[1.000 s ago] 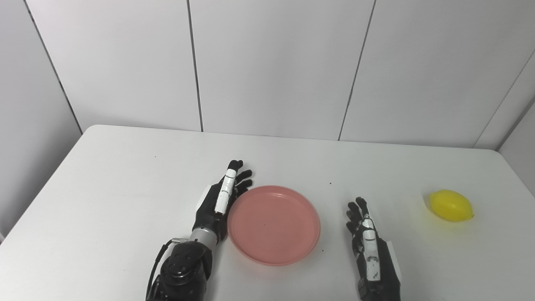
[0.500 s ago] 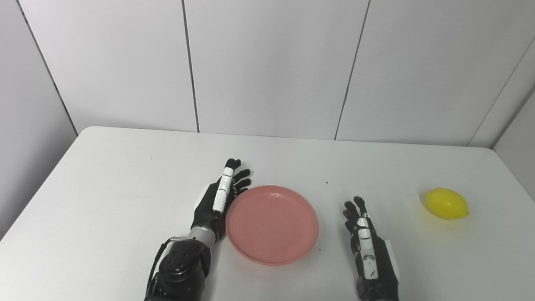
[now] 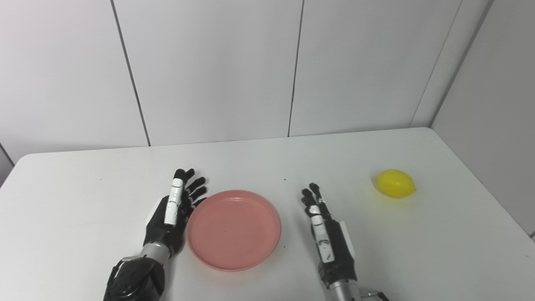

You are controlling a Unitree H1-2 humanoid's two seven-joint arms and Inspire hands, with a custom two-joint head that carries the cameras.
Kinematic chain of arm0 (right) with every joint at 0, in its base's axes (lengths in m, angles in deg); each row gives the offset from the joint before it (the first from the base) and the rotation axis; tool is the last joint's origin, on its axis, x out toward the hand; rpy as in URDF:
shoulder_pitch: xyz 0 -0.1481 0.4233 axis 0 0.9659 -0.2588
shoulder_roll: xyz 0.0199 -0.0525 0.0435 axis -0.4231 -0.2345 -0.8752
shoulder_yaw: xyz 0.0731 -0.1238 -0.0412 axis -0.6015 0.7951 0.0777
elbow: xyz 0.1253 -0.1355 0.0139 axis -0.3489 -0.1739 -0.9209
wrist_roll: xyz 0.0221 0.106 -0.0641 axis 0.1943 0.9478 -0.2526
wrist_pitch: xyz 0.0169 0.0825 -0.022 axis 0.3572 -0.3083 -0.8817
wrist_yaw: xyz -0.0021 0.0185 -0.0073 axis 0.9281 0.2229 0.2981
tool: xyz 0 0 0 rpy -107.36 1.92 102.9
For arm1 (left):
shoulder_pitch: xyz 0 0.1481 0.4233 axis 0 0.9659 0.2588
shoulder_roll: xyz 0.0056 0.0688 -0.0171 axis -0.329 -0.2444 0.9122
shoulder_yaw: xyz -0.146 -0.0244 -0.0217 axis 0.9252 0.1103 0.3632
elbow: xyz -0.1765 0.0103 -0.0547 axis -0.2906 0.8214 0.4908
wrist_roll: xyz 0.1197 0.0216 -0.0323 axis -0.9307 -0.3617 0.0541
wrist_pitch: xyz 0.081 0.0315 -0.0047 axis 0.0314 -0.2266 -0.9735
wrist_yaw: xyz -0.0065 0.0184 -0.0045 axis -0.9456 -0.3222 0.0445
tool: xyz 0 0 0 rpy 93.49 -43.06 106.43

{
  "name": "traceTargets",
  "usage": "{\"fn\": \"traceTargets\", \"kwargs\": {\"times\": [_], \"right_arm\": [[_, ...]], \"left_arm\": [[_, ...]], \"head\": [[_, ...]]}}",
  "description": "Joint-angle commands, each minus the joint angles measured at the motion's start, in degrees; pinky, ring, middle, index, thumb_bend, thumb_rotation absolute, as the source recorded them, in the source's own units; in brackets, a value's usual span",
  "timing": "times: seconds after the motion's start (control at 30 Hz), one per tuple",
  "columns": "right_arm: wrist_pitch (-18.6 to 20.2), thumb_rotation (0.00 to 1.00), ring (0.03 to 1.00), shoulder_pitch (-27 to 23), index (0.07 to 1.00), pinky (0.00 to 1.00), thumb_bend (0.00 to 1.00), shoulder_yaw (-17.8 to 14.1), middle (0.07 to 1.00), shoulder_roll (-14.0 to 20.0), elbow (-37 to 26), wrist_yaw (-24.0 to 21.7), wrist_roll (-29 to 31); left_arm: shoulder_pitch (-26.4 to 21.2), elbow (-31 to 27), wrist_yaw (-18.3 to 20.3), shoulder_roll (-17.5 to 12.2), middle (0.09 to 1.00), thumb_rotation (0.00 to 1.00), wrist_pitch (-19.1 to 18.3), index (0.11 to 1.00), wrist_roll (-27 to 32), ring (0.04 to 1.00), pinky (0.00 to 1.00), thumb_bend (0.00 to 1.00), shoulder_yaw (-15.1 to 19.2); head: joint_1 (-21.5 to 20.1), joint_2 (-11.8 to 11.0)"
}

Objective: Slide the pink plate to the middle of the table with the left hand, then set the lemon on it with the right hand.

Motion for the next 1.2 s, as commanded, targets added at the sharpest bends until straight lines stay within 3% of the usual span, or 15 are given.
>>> {"fn": "traceTargets", "kwargs": {"times": [0.0, 0.3, 0.73, 0.8, 0.93, 1.17], "right_arm": [[-2.7, 0.95, 0.963, 1.8, 0.968, 1.0, 0.75, 0.2, 0.946, -0.5, 4.0, 0.5, -0.4], [-1.9, 0.95, 0.965, 1.5, 0.961, 1.0, 0.74, 0.7, 0.942, -1.5, 3.8, 1.2, -1.3], [-1.3, 0.96, 0.951, 1.8, 0.957, 1.0, 0.73, 0.5, 0.928, -1.5, 2.8, 2.1, -3.0], [-0.3, 0.96, 0.918, 1.8, 0.953, 0.96, 0.69, 0.2, 0.908, -1.2, 1.3, 3.5, -5.6], [4.0, 0.93, 0.877, 0.5, 0.917, 0.89, 0.69, -1.6, 0.892, -0.9, -3.0, 7.0, -10.6], [5.4, 0.84, 0.818, -3.8, 0.842, 0.78, 0.76, -4.9, 0.854, 2.8, -7.4, 9.5, -16.5]], "left_arm": [[1.1, 2.1, 0.9, -0.7, 0.912, 1.0, -4.4, 0.96, -0.1, 0.92, 0.97, 0.72, -0.6], [1.1, 2.5, 1.2, -1.3, 0.914, 1.0, -4.4, 0.966, 0.5, 0.919, 0.98, 0.69, -0.2], [1.5, 2.2, 0.6, -1.2, 0.912, 1.0, -4.4, 0.961, 0.9, 0.92, 0.97, 0.7, -0.4], [1.5, 2.0, 0.5, -1.3, 0.909, 1.0, -4.4, 0.961, 0.9, 0.918, 0.98, 0.7, -0.6], [1.2, 2.2, 0.8, -1.9, 0.907, 1.0, -4.4, 0.961, 0.4, 0.918, 0.98, 0.7, -0.5], [0.6, 3.4, 0.9, -2.0, 0.917, 1.0, -4.4, 0.97, 0.4, 0.92, 0.97, 0.69, 0.1]], "head": [[-0.7, 0.0], [-2.4, -0.2], [-1.4, 0.1], [-1.3, 0.0], [-1.6, -0.1], [-2.0, -0.7]]}}
